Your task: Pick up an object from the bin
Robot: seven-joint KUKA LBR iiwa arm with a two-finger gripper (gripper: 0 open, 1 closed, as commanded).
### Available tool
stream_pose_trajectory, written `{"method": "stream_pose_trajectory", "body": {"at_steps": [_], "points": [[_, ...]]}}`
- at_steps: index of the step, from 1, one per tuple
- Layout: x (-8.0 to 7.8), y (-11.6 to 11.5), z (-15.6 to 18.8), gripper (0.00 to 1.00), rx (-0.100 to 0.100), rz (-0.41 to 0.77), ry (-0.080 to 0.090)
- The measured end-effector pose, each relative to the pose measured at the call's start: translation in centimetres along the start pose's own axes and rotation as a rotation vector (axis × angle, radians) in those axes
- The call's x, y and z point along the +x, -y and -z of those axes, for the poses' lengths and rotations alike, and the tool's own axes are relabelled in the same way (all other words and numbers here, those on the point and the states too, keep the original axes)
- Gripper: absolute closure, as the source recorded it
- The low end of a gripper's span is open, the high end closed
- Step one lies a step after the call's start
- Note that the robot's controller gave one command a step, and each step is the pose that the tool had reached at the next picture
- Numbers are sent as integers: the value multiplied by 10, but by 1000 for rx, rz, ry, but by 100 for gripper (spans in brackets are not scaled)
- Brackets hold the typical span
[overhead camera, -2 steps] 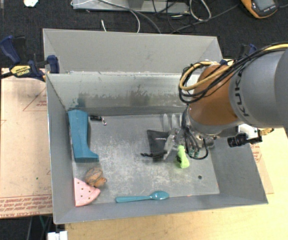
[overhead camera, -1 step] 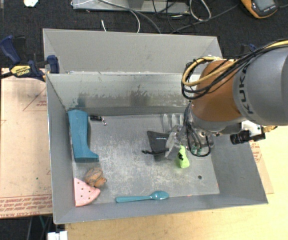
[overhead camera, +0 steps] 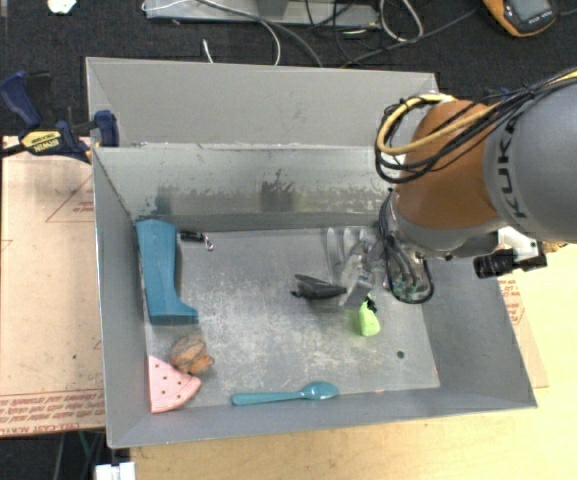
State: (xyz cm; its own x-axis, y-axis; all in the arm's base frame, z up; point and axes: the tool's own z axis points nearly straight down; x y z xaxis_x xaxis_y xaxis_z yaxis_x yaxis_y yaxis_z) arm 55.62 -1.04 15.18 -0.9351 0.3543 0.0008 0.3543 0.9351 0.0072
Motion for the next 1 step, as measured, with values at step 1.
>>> {"method": "stream_pose_trajectory", "body": {"at_steps": [1], "points": [[-1, -1, 51, 100, -1, 1, 1]]}}
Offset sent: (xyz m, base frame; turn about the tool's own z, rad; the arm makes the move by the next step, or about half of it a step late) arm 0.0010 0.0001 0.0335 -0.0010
